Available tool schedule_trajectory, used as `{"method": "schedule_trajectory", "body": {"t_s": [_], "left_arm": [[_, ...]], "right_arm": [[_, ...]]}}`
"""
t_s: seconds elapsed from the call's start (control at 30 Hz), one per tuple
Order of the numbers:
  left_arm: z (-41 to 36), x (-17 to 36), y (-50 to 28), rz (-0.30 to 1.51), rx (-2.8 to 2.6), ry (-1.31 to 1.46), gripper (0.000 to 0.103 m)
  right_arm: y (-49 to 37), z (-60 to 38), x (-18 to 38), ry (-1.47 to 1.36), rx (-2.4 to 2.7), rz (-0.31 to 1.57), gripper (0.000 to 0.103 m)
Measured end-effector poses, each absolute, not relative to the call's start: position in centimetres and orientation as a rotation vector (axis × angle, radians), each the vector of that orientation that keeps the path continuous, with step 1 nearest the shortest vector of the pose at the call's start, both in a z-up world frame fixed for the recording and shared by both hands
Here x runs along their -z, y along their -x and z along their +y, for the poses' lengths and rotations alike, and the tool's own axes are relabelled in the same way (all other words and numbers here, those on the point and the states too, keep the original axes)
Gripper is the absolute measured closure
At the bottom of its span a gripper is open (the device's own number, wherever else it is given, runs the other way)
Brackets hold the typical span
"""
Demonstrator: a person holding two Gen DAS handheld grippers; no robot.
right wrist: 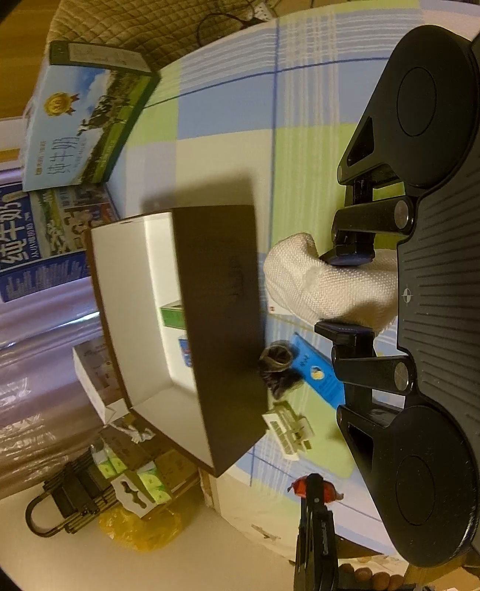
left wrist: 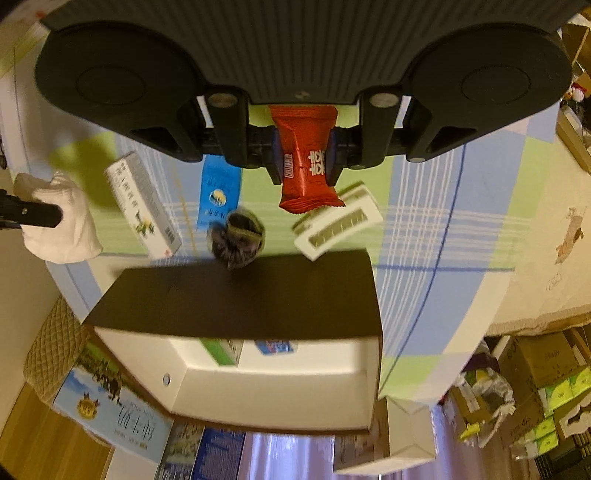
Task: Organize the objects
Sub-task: 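Carry packet and cloth into the brown box and open both tools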
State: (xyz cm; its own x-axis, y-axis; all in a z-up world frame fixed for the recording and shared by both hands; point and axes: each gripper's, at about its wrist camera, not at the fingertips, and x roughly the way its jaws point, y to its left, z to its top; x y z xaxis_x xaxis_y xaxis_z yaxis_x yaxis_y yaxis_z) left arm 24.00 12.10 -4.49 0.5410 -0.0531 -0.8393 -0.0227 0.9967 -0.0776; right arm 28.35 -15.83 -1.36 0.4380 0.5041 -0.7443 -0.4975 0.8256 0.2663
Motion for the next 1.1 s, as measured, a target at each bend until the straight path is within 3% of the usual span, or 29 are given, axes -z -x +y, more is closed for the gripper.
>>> {"method": "schedule_trajectory", "body": {"t_s": [0.57,0.97,1.03,1.1], "left_arm": [[12.1,-1.0,-31.4,0.849,0.045,0.016,0.084],[12.6,-0.7,-39.8,0.853,0.047,-0.018,0.084],[12.6,-0.2,-40.8,0.864,0.047,-0.026,0.084],[12.5,0.4,-41.8,0.878,0.048,-0.033,0.084]], "right_arm": [[-37.6,-12.3,-3.5,-0.030,-0.663,0.786,0.076],[-44.7,-8.8,-0.5,0.006,-0.638,0.836,0.076],[-45.8,-8.2,0.3,-0.010,-0.619,0.838,0.074],[-46.7,-7.8,0.9,-0.020,-0.593,0.839,0.065]]}}
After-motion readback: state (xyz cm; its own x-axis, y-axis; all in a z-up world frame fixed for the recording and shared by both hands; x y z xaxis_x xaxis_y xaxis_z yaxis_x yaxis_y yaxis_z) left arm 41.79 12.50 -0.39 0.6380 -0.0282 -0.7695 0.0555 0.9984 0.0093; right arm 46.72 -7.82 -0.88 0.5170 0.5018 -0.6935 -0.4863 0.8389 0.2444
